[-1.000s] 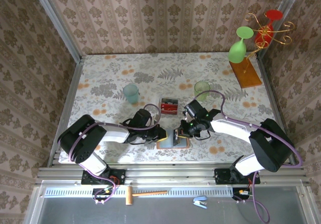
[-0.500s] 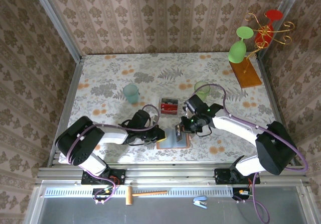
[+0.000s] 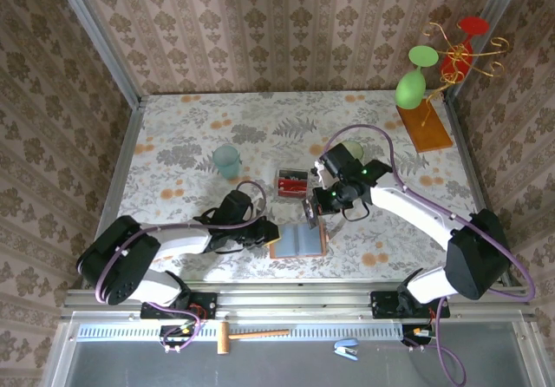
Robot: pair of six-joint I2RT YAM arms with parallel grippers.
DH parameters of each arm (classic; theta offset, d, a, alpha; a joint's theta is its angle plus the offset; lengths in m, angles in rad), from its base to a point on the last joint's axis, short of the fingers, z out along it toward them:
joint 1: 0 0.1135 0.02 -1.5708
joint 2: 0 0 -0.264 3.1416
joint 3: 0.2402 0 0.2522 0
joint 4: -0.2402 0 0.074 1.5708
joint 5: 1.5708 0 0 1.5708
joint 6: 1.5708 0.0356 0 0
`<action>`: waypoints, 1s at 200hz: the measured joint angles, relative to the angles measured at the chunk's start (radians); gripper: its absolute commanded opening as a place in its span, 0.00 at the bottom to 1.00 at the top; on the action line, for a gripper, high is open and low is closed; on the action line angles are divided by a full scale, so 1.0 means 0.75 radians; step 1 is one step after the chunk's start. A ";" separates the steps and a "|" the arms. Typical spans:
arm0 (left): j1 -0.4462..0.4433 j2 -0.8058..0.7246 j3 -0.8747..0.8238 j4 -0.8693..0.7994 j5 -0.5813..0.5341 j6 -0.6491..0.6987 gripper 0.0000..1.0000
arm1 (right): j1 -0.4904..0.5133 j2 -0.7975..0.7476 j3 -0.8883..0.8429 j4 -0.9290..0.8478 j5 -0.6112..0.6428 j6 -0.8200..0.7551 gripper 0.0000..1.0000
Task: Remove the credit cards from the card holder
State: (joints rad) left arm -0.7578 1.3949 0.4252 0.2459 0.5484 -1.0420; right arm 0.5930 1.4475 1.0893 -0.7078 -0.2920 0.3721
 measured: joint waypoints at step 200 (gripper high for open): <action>0.185 -0.385 -0.010 -0.381 -0.115 0.129 0.22 | -0.129 0.675 1.156 -0.532 0.101 -1.078 0.00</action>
State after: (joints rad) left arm -0.6193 1.1065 0.4179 -0.0402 0.4622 -0.9451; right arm 0.4965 1.9537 1.9560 -1.1069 -0.2161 -0.4366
